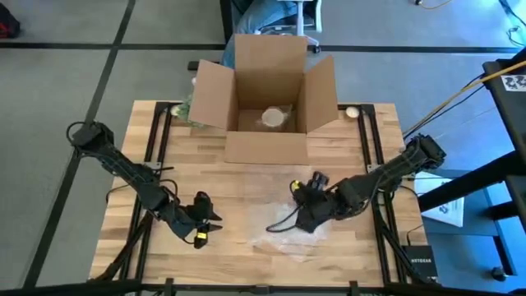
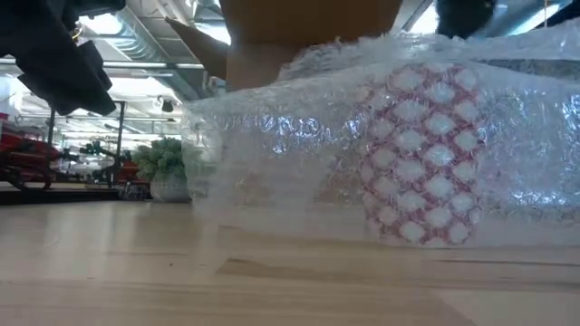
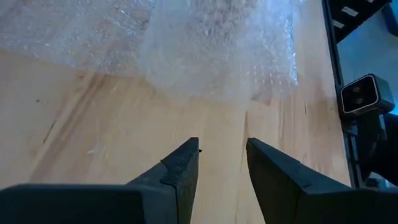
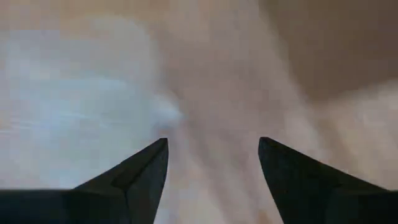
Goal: Wrap mug
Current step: Wrap the red mug with bubble wrap
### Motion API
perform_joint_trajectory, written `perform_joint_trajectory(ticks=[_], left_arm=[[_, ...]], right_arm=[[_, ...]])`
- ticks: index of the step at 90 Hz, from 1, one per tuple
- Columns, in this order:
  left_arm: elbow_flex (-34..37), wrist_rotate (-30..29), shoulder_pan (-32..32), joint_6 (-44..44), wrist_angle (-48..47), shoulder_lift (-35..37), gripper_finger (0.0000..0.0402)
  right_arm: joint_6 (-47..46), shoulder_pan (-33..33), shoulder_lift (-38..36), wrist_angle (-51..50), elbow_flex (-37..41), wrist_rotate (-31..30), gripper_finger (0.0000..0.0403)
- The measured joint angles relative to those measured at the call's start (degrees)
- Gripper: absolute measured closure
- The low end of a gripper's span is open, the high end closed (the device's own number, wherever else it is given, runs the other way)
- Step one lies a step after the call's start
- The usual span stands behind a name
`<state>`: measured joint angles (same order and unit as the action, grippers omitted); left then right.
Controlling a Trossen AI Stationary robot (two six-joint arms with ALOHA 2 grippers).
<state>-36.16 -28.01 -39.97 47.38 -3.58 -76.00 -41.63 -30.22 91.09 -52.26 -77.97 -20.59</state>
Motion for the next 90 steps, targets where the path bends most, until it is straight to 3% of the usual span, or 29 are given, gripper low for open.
perform_joint_trajectory(ticks=[14,37,53,72,90], left_arm=[[0.00,-0.61,0.00,0.19,-0.15,0.01,0.0282],[0.04,-1.38,0.00,0.47,-0.06,0.01,0.0282],[0.04,-1.38,0.00,0.52,-0.06,0.00,0.0282],[0.04,-1.39,0.00,0.42,-0.21,0.01,0.0282],[0.04,-2.01,0.00,0.19,-0.21,0.01,0.0282]], right_arm=[[5.15,-1.87,1.98,15.72,-0.09,6.46,0.0166],[6.01,-2.11,9.66,15.82,0.02,13.36,0.0166],[6.00,-0.69,10.68,11.18,0.07,8.47,0.0166],[6.58,1.46,9.27,9.10,-0.02,7.74,0.0166],[7.29,4.62,9.33,0.39,0.00,3.96,0.0166]])
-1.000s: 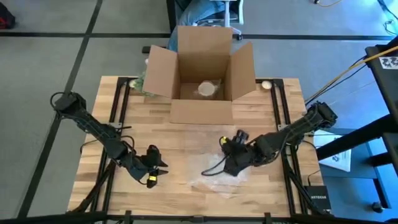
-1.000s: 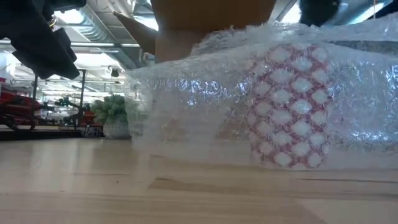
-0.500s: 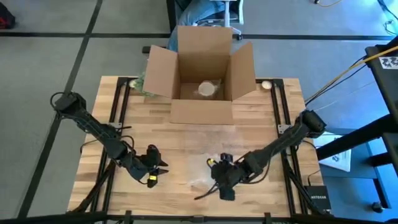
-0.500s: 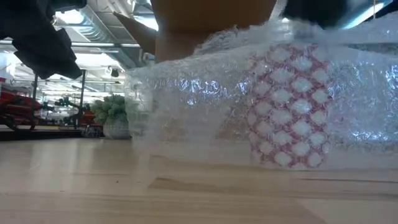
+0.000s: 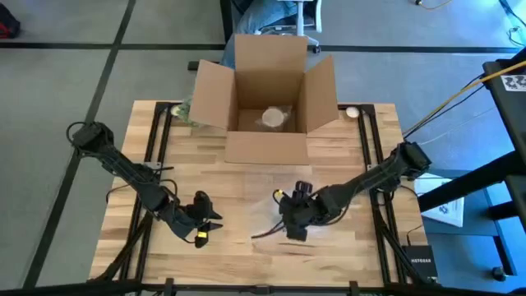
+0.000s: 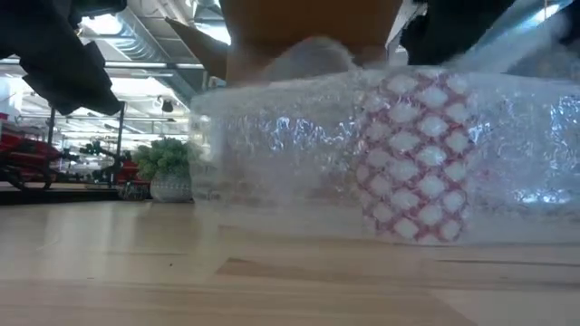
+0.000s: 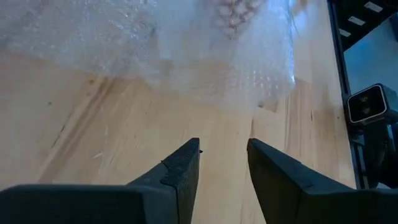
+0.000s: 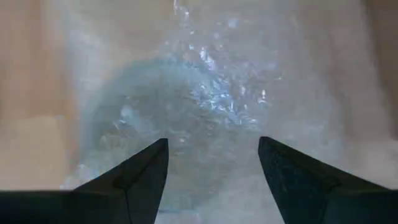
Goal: Wrap mug
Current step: Wrap the red mug with bubble wrap
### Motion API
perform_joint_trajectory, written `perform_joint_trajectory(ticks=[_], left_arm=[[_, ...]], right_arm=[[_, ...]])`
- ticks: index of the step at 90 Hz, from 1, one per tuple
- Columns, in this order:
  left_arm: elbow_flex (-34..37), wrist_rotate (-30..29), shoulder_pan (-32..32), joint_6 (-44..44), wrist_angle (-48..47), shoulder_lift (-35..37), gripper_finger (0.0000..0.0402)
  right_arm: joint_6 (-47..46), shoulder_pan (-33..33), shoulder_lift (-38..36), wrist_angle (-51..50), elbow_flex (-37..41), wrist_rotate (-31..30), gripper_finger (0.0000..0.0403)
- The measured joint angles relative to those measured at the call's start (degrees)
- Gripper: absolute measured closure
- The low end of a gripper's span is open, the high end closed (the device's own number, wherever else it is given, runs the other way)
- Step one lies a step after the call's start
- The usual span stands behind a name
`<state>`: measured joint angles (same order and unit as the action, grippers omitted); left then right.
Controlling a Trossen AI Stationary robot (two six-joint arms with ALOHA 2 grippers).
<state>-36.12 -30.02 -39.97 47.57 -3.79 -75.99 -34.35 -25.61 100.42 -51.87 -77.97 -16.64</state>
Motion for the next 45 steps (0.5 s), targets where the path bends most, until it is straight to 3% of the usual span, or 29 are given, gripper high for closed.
perform_joint_trajectory(ticks=[19,32,45], left_arm=[[0.00,-0.01,0.00,0.02,0.02,-0.01,0.0282],[0.00,-0.02,0.00,0.55,0.12,0.01,0.0282],[0.00,-0.23,0.00,0.61,0.22,0.01,0.0282]], right_arm=[[0.11,3.13,-1.39,-8.29,-0.15,-2.80,0.0166],[-0.08,4.55,-3.30,-14.74,-0.09,0.42,0.0166],[-1.67,4.59,-6.49,-15.13,-1.08,2.27,0.0166]])
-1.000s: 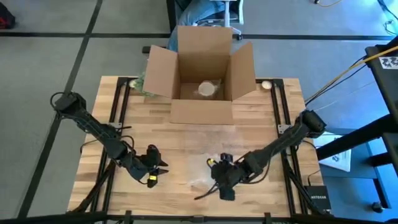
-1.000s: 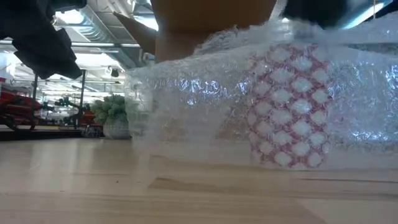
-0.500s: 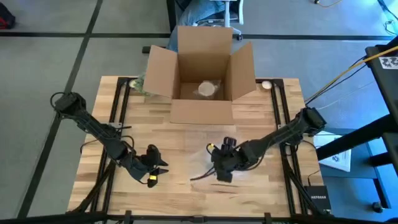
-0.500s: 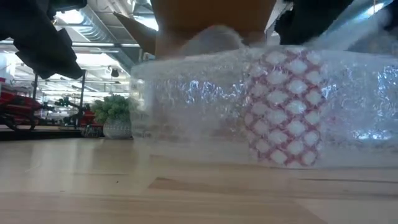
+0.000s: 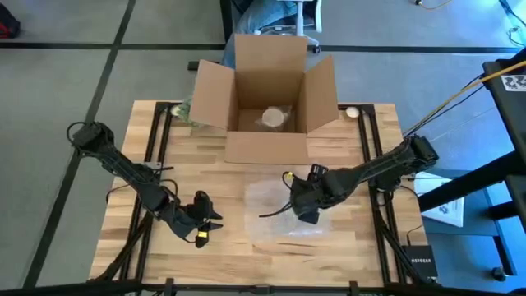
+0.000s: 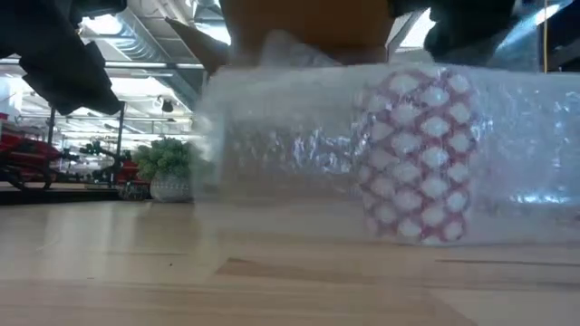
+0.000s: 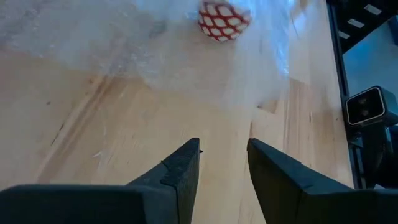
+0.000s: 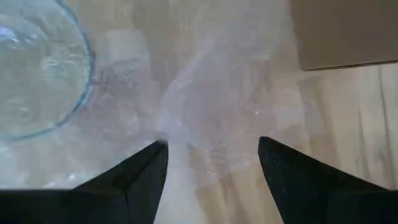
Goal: Wrap mug
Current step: Wrap the red mug with bubble wrap
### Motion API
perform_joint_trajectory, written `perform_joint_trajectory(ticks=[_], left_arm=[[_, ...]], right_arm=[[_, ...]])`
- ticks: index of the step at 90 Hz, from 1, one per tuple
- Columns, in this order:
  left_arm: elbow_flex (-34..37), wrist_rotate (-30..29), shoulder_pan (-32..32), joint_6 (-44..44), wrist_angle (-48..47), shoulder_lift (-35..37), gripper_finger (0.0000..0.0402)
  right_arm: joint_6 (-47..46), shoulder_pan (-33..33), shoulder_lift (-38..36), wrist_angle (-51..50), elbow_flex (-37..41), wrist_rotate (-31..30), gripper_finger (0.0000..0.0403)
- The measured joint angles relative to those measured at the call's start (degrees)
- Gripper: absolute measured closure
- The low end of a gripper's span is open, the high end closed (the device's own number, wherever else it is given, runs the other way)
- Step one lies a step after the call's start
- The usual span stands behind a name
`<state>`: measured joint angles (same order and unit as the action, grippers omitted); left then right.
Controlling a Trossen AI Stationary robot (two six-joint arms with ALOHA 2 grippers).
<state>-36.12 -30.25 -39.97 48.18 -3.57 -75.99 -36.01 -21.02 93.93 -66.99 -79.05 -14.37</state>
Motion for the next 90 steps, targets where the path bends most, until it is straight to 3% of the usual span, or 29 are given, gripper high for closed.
perform_joint_trajectory(ticks=[31,52,90], left_arm=[[-0.02,-0.45,1.03,-0.29,0.02,0.00,0.0282],[-0.02,-0.47,1.12,-1.09,0.00,0.00,0.0282],[-0.02,-0.47,1.14,-1.86,-0.02,0.00,0.0282]], right_arm=[[6.43,-4.13,0.04,20.82,-1.54,14.25,0.0166],[3.20,-4.47,5.01,17.83,-1.01,6.01,0.0166],[1.67,-4.52,10.11,16.78,-1.00,1.34,0.0166]])
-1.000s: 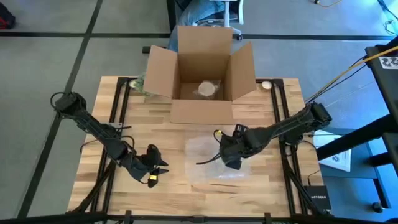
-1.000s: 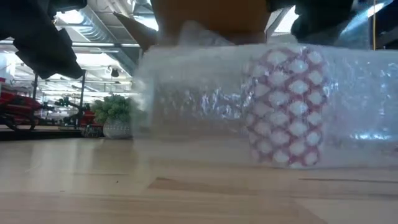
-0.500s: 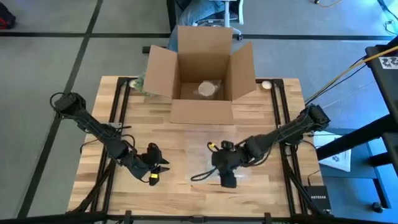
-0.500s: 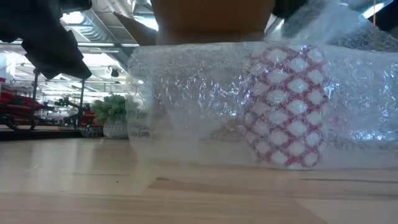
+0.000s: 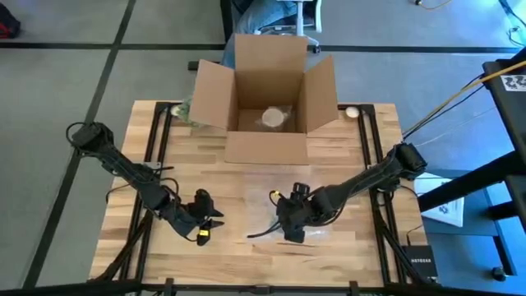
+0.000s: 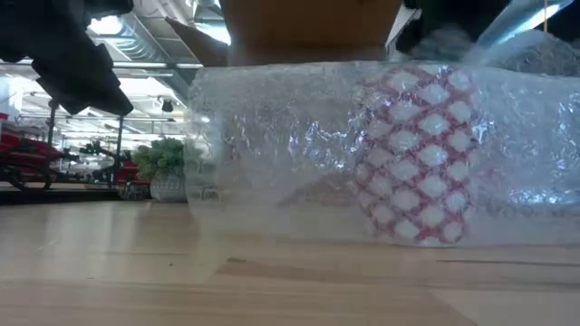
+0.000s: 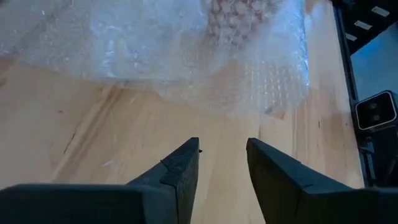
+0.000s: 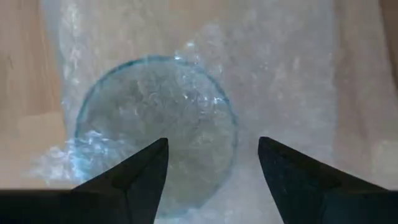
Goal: Wrap mug
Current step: Wrap the red mug with bubble wrap
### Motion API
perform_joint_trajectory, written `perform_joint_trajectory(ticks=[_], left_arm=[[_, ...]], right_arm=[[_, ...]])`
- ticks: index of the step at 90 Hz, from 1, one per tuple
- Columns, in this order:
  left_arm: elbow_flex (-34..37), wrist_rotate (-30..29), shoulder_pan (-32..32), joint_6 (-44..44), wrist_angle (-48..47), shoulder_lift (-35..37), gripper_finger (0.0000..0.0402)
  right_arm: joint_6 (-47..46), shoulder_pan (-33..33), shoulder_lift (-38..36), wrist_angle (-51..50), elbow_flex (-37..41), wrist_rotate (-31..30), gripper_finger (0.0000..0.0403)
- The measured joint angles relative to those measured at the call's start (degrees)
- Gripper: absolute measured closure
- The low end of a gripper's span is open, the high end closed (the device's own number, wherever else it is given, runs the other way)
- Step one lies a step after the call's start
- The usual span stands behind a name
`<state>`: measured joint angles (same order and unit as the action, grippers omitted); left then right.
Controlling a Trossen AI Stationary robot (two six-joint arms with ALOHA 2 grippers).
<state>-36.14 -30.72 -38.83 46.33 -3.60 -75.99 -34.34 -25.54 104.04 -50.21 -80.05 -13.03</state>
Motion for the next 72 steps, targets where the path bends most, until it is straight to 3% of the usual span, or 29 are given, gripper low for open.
perform_joint_trajectory(ticks=[36,61,72], left_arm=[[-0.02,-0.06,0.00,-0.75,0.02,0.00,0.0282],[-0.02,-0.10,-0.02,-2.12,-0.14,-0.02,0.0282],[-0.02,2.85,0.00,-2.13,-1.10,-0.02,0.0282]], right_arm=[[-2.07,0.04,4.86,2.00,-0.07,-5.47,0.0166],[-5.49,0.12,8.00,3.06,-0.33,-1.98,0.0166],[-9.45,0.32,8.72,3.05,-0.82,-0.54,0.0166]])
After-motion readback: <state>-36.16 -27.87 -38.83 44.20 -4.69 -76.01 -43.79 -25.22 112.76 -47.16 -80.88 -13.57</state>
